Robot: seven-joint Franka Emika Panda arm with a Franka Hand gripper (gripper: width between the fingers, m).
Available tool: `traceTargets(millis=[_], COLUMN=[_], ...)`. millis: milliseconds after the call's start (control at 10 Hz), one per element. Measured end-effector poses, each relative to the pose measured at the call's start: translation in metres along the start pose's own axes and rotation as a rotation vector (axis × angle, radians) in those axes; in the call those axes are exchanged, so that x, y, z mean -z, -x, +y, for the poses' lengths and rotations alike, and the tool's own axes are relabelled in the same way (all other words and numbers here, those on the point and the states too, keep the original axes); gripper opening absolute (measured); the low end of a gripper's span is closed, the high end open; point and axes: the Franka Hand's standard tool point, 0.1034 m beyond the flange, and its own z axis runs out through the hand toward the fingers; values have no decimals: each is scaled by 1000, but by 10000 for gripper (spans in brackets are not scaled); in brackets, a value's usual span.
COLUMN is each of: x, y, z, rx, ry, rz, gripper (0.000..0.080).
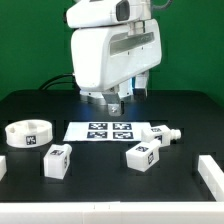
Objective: Assemble stool
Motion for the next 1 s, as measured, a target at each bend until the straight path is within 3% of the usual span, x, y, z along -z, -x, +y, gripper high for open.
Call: traceTargets(millis=[400,600,700,800,900,1000], x=[-2,-5,-10,-17,-14,-15], y=[0,2,-3,-3,0,2], z=[-2,-12,-20,-30,-23,-23], rx=[-13,-112,-186,-173,-34,-86], ry=[-6,-9,9,9,45,41], rz=[6,-8,-4,-12,6,5], gripper=[650,650,650,650,650,650])
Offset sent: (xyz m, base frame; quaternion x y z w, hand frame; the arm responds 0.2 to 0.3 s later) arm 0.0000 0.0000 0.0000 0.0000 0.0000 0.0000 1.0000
